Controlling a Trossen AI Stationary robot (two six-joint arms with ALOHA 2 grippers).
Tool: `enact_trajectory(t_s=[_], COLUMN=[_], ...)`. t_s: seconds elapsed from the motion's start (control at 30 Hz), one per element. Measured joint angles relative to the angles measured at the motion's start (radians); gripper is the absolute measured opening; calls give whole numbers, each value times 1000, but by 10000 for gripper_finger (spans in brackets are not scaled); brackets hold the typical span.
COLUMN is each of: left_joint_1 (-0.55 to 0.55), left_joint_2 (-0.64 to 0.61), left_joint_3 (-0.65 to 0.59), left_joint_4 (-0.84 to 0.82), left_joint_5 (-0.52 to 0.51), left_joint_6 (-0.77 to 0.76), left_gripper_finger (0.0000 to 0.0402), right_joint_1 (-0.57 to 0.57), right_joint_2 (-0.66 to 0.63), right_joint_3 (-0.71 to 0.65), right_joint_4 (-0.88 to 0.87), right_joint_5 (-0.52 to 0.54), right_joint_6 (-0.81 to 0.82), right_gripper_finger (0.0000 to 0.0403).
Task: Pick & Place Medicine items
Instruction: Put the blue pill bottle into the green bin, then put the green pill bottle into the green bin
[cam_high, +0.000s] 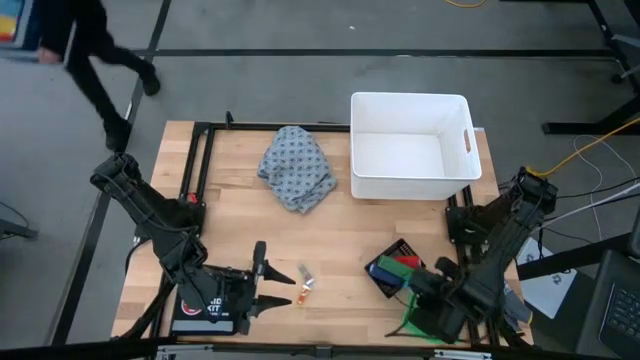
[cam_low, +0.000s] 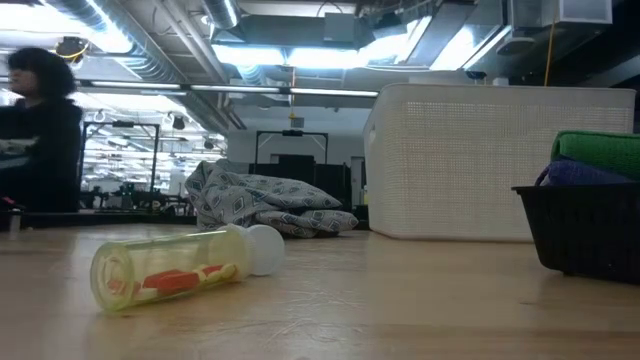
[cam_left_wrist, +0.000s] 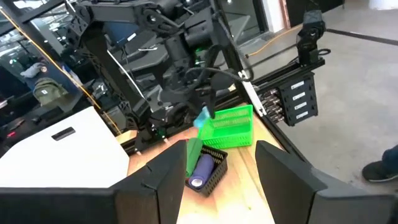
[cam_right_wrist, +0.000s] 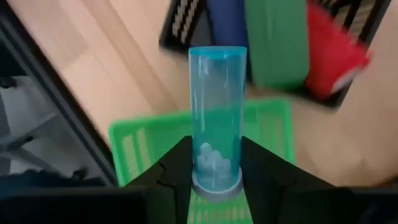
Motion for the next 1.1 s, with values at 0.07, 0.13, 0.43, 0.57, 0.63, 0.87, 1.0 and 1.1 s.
enact_trajectory(t_s=[0.07, 0.13, 0.43, 0.57, 0.63, 0.87, 1.0, 1.1], left_joint_1=[0, 2, 3, 3, 3, 3, 3, 10], left_joint_2=[0, 0, 0, 0, 0, 0, 0, 0], left_joint_3=[0, 0, 0, 0, 0, 0, 0, -1], left_joint_4=[1, 1, 11, 11, 8, 5, -79, -193], left_joint_5=[0, 1, 19, 19, 19, 20, 19, 24], left_joint_6=[0, 0, -15, -27, -26, -42, -119, -224], left_gripper_finger=[187, 187, 187, 187, 187, 187, 187, 187], right_joint_1=[30, 51, 71, 71, 71, 71, 68, 58], right_joint_2=[11, 25, 50, 51, 51, 51, 51, 50], right_joint_3=[0, -11, -164, -174, -174, -167, -92, 1], right_joint_4=[1, 16, 224, 241, 240, 236, 240, 244], right_joint_5=[-22, -45, -196, -199, -199, -206, -98, 22], right_joint_6=[50, 83, 122, 121, 120, 115, 55, -10], right_gripper_finger=[114, 114, 122, 155, 177, 238, 240, 233])
